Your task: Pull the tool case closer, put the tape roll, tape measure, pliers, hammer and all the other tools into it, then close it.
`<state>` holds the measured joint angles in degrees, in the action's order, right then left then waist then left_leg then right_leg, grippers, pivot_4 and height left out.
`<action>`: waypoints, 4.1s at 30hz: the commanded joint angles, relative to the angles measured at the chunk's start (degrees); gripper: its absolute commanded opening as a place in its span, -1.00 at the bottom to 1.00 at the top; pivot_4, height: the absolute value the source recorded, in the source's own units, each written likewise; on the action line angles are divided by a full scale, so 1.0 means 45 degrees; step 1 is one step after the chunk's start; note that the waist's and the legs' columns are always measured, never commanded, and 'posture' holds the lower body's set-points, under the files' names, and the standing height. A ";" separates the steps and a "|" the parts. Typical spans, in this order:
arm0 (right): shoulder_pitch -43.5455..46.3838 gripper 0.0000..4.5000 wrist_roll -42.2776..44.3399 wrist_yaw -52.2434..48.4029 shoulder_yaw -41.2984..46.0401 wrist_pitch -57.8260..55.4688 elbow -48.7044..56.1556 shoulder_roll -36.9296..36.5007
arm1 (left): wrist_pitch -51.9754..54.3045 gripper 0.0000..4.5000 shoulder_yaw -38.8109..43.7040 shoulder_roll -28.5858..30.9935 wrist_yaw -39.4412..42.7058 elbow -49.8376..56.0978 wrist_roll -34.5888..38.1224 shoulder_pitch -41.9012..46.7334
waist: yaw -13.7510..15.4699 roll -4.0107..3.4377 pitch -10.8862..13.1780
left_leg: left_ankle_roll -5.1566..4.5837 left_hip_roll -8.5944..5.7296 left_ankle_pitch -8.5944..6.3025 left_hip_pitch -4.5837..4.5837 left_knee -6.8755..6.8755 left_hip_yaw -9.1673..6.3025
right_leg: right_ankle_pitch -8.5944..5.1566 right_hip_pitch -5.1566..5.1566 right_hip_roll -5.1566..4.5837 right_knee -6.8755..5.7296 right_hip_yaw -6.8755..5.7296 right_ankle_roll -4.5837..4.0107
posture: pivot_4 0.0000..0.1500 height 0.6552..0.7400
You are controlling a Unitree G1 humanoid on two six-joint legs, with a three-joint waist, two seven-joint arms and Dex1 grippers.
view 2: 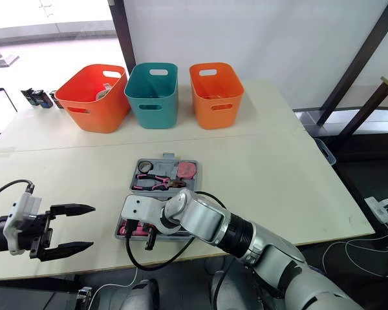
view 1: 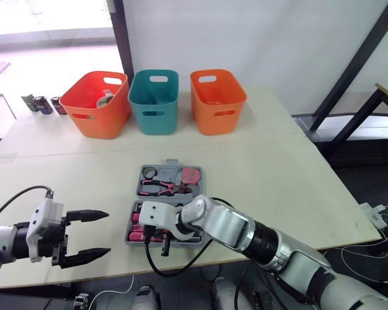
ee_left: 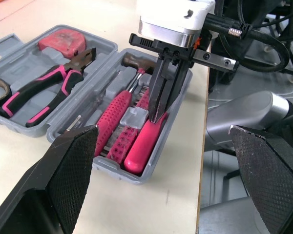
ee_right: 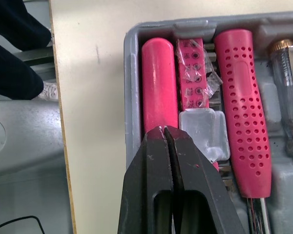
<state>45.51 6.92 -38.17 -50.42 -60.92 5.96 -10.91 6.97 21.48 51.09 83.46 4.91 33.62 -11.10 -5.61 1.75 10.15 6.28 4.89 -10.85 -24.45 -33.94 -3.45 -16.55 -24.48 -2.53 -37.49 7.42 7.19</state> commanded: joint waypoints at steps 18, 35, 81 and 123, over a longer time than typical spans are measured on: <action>-0.1113 -0.97 0.1979 -0.0702 0.7083 0.1827 0.2861 -0.1329 | 0.1061 1.00 -0.1372 -0.1928 -0.4045 -0.3014 -0.1459 0.3482 | 0.0377 0.0020 -0.0014 | 0.0000 -0.0003 0.0000 -0.0009 -0.0019 -0.0010 | 0.0006 0.0018 0.0004 0.0000 -0.0003 0.0019 | 1.00 1.00; -0.2824 -1.00 -0.2201 0.1247 0.3754 0.1221 0.0561 -0.3997 | -0.1478 -0.97 -0.5094 -0.4178 -0.6127 -0.8740 -0.5820 0.7848 | 0.0369 0.0016 -0.0023 | -0.0001 -0.0008 0.0001 0.0000 -0.0017 -0.0013 | 0.0029 0.0030 0.0014 0.0007 -0.0001 0.0064 | 1.00 1.00; -0.1682 -1.00 -0.4295 0.0058 0.2564 0.2372 -0.0978 -0.1888 | 0.1323 -0.97 -0.5479 -0.3855 -0.5926 -0.5586 -0.5319 0.6460 | 0.0327 0.0018 -0.0028 | 0.0000 -0.0002 0.0002 0.0064 -0.0026 -0.0032 | 0.0038 0.0090 0.0033 -0.0010 0.0000 0.0057 | 1.00 1.00; -0.2981 -1.00 -0.4632 -0.0550 0.2122 -0.0008 0.1702 -0.2974 | 0.3125 -0.97 -0.4826 -0.3217 -0.6673 -0.1678 -0.4749 0.3599 | 0.0415 0.0016 -0.0029 | -0.0001 -0.0018 -0.0002 0.0021 -0.0009 -0.0027 | -0.0011 0.0063 0.0004 0.0011 -0.0001 0.0046 | 1.00 1.00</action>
<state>32.15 -14.42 -40.18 -39.63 -60.85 12.74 -24.10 21.79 1.31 37.07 52.34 -2.90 11.93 5.18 -3.74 1.83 10.02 6.27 4.81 -10.86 -24.36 -33.98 -3.57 -16.60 -24.20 -2.51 -37.44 7.41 7.40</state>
